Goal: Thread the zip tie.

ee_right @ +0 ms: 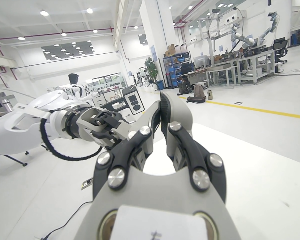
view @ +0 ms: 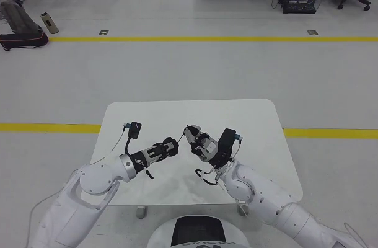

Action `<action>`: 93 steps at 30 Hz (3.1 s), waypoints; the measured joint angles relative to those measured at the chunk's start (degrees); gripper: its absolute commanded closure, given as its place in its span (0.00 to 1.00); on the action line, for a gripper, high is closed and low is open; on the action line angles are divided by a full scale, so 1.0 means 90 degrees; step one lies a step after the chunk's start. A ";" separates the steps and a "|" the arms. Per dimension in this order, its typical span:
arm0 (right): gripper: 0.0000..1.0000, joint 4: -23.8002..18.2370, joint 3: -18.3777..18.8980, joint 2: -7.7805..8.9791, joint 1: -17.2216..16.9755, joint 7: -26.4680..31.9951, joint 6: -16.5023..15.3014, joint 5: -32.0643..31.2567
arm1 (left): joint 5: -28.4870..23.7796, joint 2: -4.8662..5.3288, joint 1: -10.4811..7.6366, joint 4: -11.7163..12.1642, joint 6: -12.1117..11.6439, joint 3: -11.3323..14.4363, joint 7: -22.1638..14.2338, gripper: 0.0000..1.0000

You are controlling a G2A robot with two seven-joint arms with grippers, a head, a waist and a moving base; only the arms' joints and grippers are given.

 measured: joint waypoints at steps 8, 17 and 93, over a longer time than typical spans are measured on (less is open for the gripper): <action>1.00 0.0033 -0.0039 0.0004 0.0030 0.0028 0.0000 0.0035 | 0.0000 0.0000 0.0000 0.0000 0.0000 0.0000 0.0000 1.00; 1.00 0.0100 -0.0060 -0.0005 0.0042 0.0104 0.0000 0.0058 | 0.0000 0.0000 0.0000 0.0000 0.0000 0.0000 0.0000 1.00; 1.00 0.0118 0.0015 -0.0099 0.0012 0.0285 0.0000 -0.0398 | 0.0000 0.0000 0.0000 0.0000 0.0000 0.0000 0.0000 1.00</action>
